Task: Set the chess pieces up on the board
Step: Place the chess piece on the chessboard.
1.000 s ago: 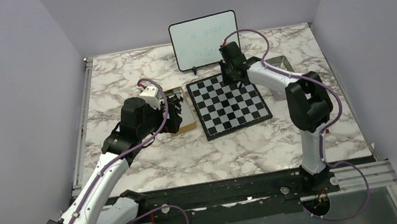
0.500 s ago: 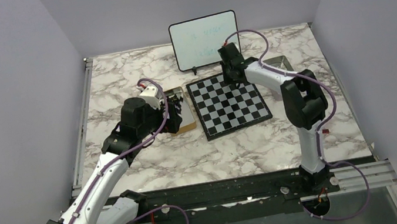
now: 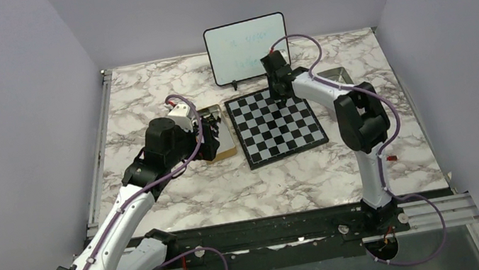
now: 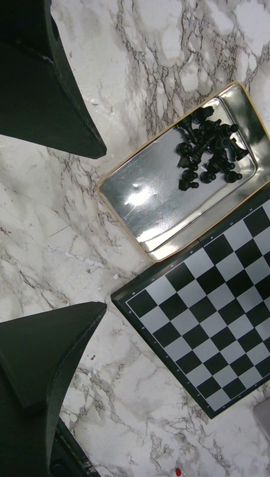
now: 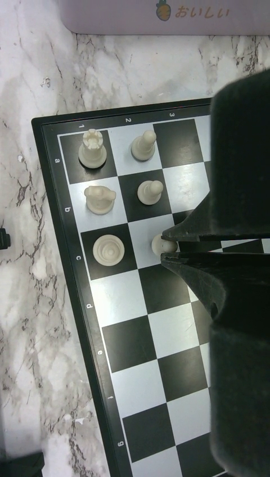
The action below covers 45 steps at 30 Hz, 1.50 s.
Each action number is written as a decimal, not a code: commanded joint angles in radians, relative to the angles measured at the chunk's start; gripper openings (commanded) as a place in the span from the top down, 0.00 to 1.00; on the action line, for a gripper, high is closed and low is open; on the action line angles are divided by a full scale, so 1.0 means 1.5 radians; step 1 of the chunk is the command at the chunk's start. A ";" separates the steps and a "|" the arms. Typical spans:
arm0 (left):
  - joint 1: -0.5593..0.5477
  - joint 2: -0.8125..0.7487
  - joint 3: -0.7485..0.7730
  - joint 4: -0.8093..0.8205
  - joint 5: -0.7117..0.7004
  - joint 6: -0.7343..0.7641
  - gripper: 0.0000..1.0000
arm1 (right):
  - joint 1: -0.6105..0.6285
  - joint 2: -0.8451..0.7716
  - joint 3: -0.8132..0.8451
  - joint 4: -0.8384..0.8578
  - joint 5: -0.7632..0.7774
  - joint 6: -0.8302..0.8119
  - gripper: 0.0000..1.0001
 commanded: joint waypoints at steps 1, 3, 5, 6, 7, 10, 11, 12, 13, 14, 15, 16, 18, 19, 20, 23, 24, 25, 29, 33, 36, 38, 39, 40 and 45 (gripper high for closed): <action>-0.003 -0.012 0.000 0.002 0.004 0.008 0.01 | 0.002 0.015 0.018 -0.014 0.028 0.001 0.93; -0.003 -0.011 0.000 0.002 0.005 0.008 0.01 | 0.002 0.017 0.018 -0.015 0.028 0.002 0.93; -0.003 -0.011 0.000 0.002 0.005 0.008 0.01 | 0.002 0.019 0.016 -0.016 0.031 0.003 0.92; -0.003 -0.011 0.000 0.002 0.005 0.008 0.01 | 0.002 0.020 0.015 -0.015 0.032 0.003 0.91; -0.003 -0.011 0.000 0.002 0.005 0.008 0.01 | 0.002 0.021 0.015 -0.015 0.032 0.002 0.91; -0.003 -0.011 0.000 0.002 0.005 0.008 0.01 | 0.002 0.024 0.017 -0.017 0.032 0.001 0.91; -0.003 -0.011 0.000 0.002 0.005 0.008 0.01 | 0.002 0.025 0.017 -0.016 0.032 0.001 0.90; -0.003 -0.011 0.000 0.002 0.005 0.008 0.01 | 0.002 0.025 0.017 -0.015 0.031 0.000 0.90; -0.003 -0.012 0.000 0.002 0.005 0.008 0.01 | 0.002 0.026 0.017 -0.015 0.031 -0.001 0.90; -0.003 -0.012 0.000 0.002 0.005 0.008 0.01 | 0.003 0.027 0.017 -0.014 0.029 -0.001 0.90; -0.003 -0.012 0.000 0.002 0.005 0.008 0.01 | 0.002 0.028 0.018 -0.015 0.029 -0.001 0.90; -0.003 -0.012 0.000 0.002 0.005 0.008 0.01 | 0.002 0.028 0.018 -0.015 0.028 0.000 0.90; -0.003 -0.012 0.000 0.002 0.005 0.008 0.01 | 0.002 0.030 0.018 -0.015 0.028 0.000 0.89; -0.003 -0.012 0.000 0.002 0.005 0.008 0.01 | 0.002 0.031 0.019 -0.015 0.028 0.000 0.89; -0.003 -0.013 0.000 0.002 0.005 0.008 0.01 | 0.002 0.032 0.020 -0.016 0.028 0.000 0.89; -0.003 -0.012 0.000 0.002 0.005 0.008 0.01 | 0.002 0.033 0.022 -0.019 0.027 0.001 0.87; -0.003 -0.012 0.000 0.002 0.005 0.007 0.01 | 0.002 0.033 0.022 -0.019 0.027 0.001 0.86; -0.003 -0.012 0.000 0.002 0.005 0.008 0.01 | 0.002 0.033 0.023 -0.019 0.027 0.001 0.86; -0.003 -0.015 -0.001 0.002 0.004 0.008 0.01 | 0.002 0.035 0.026 -0.024 0.027 0.000 0.83; -0.003 -0.016 -0.001 0.002 0.004 0.007 0.01 | 0.002 0.031 0.028 -0.028 0.028 0.000 0.81; -0.003 -0.016 -0.001 0.002 0.005 0.007 0.01 | 0.002 0.025 0.032 -0.037 0.025 0.001 0.79; -0.003 -0.017 -0.001 0.002 0.005 0.007 0.01 | 0.002 0.017 0.034 -0.040 0.019 -0.001 0.77; -0.003 -0.017 -0.002 0.002 0.005 0.006 0.01 | 0.002 0.013 0.036 -0.044 0.017 -0.001 0.76; -0.003 -0.017 -0.002 0.002 0.006 0.006 0.01 | 0.002 0.008 0.038 -0.048 0.015 -0.001 0.75; -0.003 -0.020 -0.003 0.002 0.006 0.006 0.01 | 0.002 -0.019 0.043 -0.060 0.004 -0.007 0.73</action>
